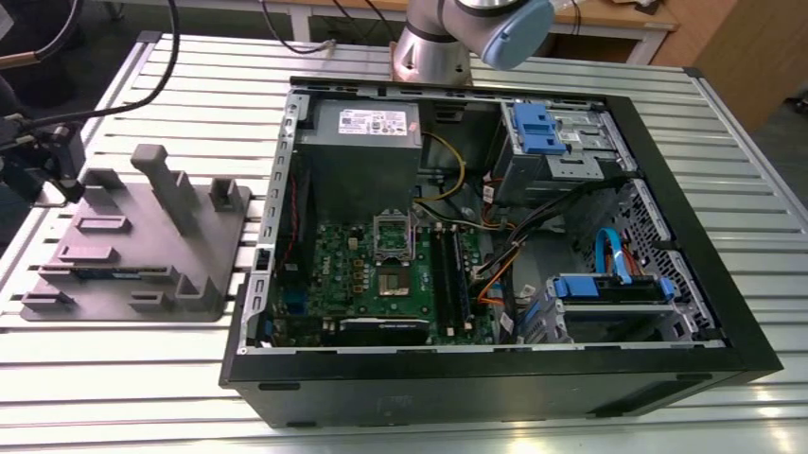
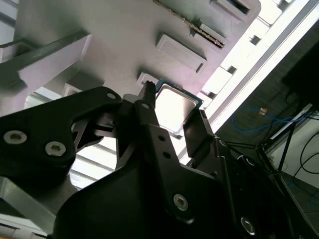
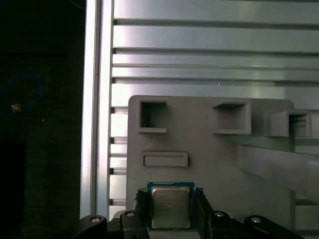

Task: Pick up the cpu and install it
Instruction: 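Pick up the cpu and move it towards the insertion slot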

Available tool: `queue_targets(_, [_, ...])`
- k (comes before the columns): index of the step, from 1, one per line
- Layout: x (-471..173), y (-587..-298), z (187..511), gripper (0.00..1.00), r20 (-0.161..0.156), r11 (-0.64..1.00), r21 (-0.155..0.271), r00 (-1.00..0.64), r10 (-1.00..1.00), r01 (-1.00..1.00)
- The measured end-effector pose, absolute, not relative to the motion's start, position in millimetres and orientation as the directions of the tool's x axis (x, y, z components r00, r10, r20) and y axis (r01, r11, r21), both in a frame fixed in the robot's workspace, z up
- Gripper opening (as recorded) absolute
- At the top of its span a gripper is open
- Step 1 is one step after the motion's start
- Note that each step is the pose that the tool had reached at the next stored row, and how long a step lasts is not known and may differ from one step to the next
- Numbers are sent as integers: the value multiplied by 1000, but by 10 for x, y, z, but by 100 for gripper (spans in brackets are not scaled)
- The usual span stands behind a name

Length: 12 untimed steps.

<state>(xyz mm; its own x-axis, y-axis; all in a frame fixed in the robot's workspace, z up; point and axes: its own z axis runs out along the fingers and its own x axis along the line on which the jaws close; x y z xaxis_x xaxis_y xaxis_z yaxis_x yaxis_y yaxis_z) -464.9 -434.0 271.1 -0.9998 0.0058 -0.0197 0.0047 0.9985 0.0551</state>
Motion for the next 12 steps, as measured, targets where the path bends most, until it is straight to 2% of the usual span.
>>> queue_targets(12, [-4648,-4340,3038,47,-20,998,55,-1000,6,5])
